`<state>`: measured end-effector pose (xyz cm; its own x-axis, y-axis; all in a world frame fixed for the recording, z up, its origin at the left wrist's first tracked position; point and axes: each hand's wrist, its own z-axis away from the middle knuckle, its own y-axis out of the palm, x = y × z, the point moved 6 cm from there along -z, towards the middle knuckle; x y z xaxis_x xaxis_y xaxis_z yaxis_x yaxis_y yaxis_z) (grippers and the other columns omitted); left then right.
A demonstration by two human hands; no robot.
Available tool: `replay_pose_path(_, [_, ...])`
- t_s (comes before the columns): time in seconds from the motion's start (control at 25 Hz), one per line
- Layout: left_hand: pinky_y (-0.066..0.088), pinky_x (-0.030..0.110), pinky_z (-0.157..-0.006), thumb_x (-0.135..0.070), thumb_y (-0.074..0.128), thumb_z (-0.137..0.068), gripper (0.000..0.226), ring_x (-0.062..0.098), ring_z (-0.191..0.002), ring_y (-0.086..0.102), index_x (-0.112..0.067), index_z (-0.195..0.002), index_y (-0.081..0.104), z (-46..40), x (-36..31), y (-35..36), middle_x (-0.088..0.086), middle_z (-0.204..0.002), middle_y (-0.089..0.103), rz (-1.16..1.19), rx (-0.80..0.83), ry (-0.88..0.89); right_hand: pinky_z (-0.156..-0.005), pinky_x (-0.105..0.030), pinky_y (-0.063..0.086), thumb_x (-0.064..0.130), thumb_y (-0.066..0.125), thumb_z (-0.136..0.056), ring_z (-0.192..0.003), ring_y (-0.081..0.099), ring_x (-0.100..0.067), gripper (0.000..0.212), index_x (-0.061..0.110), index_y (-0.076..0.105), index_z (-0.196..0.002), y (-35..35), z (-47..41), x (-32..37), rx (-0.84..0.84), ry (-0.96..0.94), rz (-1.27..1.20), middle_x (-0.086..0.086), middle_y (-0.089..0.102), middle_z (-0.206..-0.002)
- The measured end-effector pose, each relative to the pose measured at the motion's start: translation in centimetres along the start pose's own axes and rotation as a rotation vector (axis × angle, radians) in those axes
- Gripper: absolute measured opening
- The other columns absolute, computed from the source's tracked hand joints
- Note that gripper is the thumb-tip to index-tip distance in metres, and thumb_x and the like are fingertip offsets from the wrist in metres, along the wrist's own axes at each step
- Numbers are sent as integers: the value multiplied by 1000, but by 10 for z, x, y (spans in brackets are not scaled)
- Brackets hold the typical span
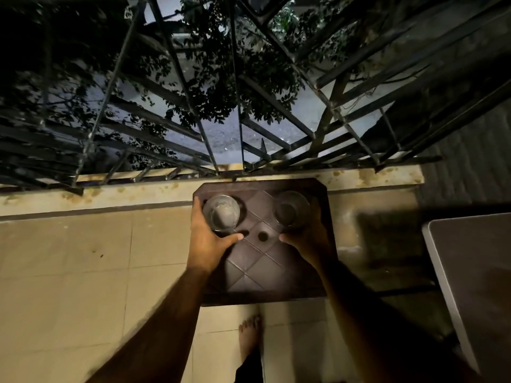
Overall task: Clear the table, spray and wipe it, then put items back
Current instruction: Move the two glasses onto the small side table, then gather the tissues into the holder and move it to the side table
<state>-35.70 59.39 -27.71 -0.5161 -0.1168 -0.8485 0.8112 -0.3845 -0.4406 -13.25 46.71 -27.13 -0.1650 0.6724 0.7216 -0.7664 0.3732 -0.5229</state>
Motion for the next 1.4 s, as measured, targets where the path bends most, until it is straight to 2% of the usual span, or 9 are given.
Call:
replay_pose_path(0.12, [23, 38, -120, -41, 92, -55, 126, 13, -146, 23, -21, -152, 14, 20, -35, -8, -2, -158, 24, -172, -9, 99, -104, -32, 44, 13, 83, -56, -119, 50, -16, 104, 33, 29, -143, -36, 29, 40, -44, -260, 12, 0, 50, -132])
replay_pose_path(0.2, [21, 39, -120, -42, 82, -72, 103, 17, -148, 17, -15, -151, 23, 42, -71, -11, 3, -159, 24, -308, 3, 199, -101, -11, 36, 6, 78, -66, -106, 46, -4, 80, 47, 38, -122, -67, 58, 63, -80, -376, 45, 3, 51, -117])
replay_pose_path(0.4, [28, 37, -116, -47, 56, -89, 56, 19, -141, 31, -16, -136, 52, 117, -186, 33, 5, -146, 46, -356, 169, 455, -93, -24, 36, 34, 68, -87, -117, 51, -14, 61, 23, 43, -141, -165, 134, 35, -179, -128, 65, 0, 55, -131])
replay_pose_path(0.6, [37, 21, -103, -46, 52, -92, 38, 9, -121, 49, -26, -123, 62, 253, -304, 132, -8, -129, 57, -349, 421, 819, -97, -31, 45, 28, 76, -79, -108, 62, -17, 44, 13, 65, -119, -302, 247, -20, -400, -149, 41, -7, 68, -117])
replay_pose_path(0.72, [35, 15, -97, -43, 55, -93, 35, 8, -117, 51, -26, -124, 61, 340, -336, 191, -10, -127, 58, -363, 546, 963, -92, -16, 40, 40, 70, -75, -99, 60, -9, 44, 14, 69, -111, -374, 328, -82, -553, -71, 36, -1, 70, -107])
replay_pose_path(0.84, [32, 11, -97, -42, 56, -91, 37, 7, -118, 52, -25, -124, 62, 424, -348, 252, -10, -127, 58, -350, 698, 1059, -80, 5, 33, 23, 75, -81, -96, 63, -13, 34, 11, 67, -112, -431, 415, -160, -684, 98, -63, 2, 65, -100])
replay_pose_path(0.92, [33, 12, -99, -41, 56, -91, 38, 8, -118, 53, -25, -124, 61, 469, -349, 284, -9, -126, 58, -365, 794, 1121, -87, -1, 37, 20, 67, -89, -102, 64, -25, 26, 8, 65, -112, -448, 461, -208, -726, 143, -122, -5, 66, -105])
replay_pose_path(1.08, [40, 22, -100, -40, 60, -91, 38, 8, -117, 53, -25, -125, 60, 523, -343, 329, -9, -126, 57, -462, 942, 1177, -92, -31, 50, 32, 63, -88, -106, 64, -21, 33, 19, 65, -118, -458, 527, -289, -721, 414, -187, -3, 68, -114])
replay_pose_path(1.4, [45, 32, -101, -27, 71, -85, 41, 17, -115, 59, -18, -124, 60, 561, -338, 402, 0, -126, 61, -563, 1121, 1216, -88, -25, 44, 37, 65, -86, -108, 60, -17, 39, 23, 59, -122, -430, 578, -343, -806, 633, -249, 0, 63, -123])
